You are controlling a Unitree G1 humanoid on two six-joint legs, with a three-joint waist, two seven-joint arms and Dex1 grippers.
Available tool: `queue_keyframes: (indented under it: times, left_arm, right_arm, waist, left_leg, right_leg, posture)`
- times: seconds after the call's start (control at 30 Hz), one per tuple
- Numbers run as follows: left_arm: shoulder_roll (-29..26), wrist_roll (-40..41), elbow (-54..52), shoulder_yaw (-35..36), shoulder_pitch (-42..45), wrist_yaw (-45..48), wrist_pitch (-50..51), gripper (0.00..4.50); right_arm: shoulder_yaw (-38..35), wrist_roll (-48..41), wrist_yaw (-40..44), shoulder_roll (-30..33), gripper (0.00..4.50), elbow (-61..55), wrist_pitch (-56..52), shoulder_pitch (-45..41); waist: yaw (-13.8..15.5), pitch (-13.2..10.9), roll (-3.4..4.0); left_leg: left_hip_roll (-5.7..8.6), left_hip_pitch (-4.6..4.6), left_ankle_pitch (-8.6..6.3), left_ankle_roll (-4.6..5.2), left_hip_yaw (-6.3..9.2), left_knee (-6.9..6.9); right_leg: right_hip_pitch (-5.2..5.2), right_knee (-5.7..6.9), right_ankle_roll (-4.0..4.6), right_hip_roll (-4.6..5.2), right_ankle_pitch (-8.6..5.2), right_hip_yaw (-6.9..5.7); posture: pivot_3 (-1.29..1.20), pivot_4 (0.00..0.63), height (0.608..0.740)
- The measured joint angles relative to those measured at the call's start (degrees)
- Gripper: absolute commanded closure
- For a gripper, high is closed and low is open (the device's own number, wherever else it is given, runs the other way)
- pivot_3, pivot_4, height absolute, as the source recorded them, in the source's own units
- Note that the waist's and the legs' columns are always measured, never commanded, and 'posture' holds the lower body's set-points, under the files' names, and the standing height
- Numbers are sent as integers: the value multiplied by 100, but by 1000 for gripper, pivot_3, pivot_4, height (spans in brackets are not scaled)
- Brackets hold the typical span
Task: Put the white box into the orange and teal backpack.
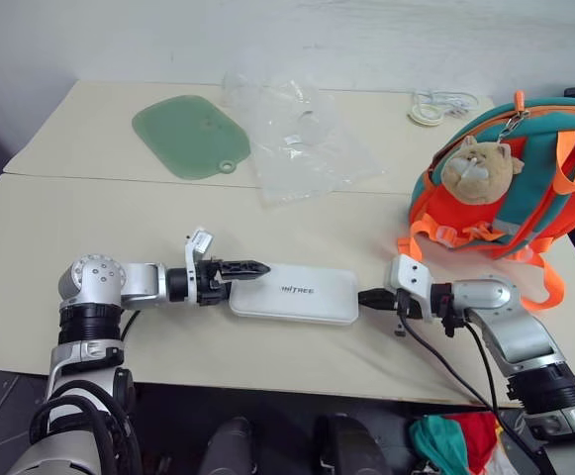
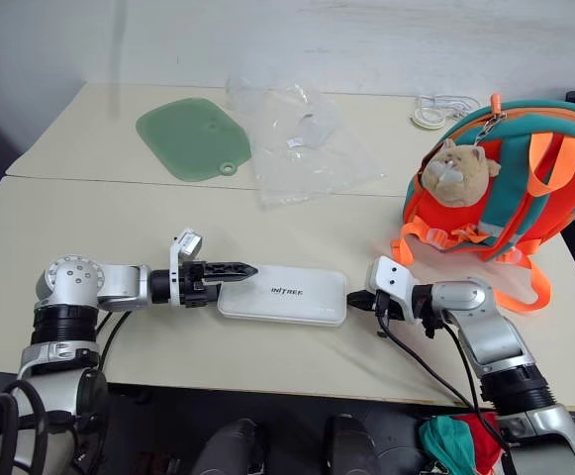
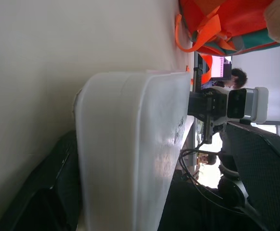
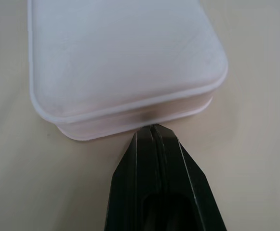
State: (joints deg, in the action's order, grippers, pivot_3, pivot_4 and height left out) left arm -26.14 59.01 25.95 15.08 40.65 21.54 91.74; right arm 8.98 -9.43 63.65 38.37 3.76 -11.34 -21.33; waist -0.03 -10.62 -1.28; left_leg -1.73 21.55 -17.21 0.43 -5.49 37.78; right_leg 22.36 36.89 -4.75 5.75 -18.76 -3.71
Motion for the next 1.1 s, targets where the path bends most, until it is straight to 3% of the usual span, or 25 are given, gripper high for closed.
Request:
queue_keyframes:
  times: [0.2, 0.3, 0.33, 0.47, 0.67, 0.83, 0.93, 1.1]
  left_arm:
    - [89, 281, 151, 42, -74, -318, 12, 2472]
    - [44, 662, 140, 35, -91, -315, 17, 3189]
    - [6, 740, 137, 15, -124, -319, 19, 3256]
    - [-320, 1178, -318, 97, -512, -313, 45, 3259]
    - [-723, 1367, -1929, 933, -1342, 178, -389, 3260]
    - [-1289, 1055, -3127, 1406, -2422, 1832, -1899, 3260]
    - [-1317, 1009, -3257, 1553, -2513, 2316, -2477, 3260]
    - [-1583, 748, -3435, 1284, -2550, 2860, -2934, 3260]
  right_arm:
    - [-24, 7, -78, -34, 4500, -33, -55, 20]
    - [-102, -42, -93, 18, 4500, -186, -96, 174]
    - [-163, -97, -90, 29, 4500, -243, -106, 249]
    - [-1125, -912, -52, 269, 3673, -796, -529, 1080]
    - [-2982, -1715, -257, 438, 1610, -1273, -666, 2341]
    - [-4290, -2003, -161, 701, 9, -236, -202, 2442]
    - [-4337, -1879, -45, 935, 9, 758, 365, 1791]
    - [-3645, -1481, 127, 1037, 9, 2211, 1042, 223]
  waist:
    - [-13, 0, 0]
    - [-1, 0, -1]
    - [0, 0, -1]
    - [-5, -1, -1]
    - [-22, -1, -1]
    - [-26, -1, 0]
    - [-30, -2, 0]
    - [-140, -10, 15]
  left_leg:
    - [-4, 0, 0, -3, -1, 1]
    - [-4, 0, 0, -5, 1, 1]
    - [-4, 0, -1, -5, 1, 0]
    - [-6, 9, -3, -8, 1, -7]
    - [-7, 1, -3, -10, -4, -29]
    - [-4, -13, -3, -11, -22, -53]
    - [-5, -20, 0, -7, -21, -56]
    - [-5, -20, 2, -6, -27, -61]
  right_leg:
    - [2, 0, 0, -6, 0, 1]
    - [1, -1, 0, -6, 0, -1]
    - [1, -3, 0, -6, 0, 0]
    - [5, -12, 0, -6, 0, 1]
    - [5, -22, 1, -9, 0, 7]
    - [2, -40, 4, -8, -1, 18]
    - [-1, -40, 8, -8, -1, 19]
    - [4, -38, 8, -9, -1, 25]
  posture:
    - [0, 150, 740]
    - [0, 150, 740]
    - [0, 150, 740]
    - [0, 150, 740]
    - [0, 150, 740]
    - [0, 150, 740]
    - [0, 150, 740]
    - [0, 150, 740]
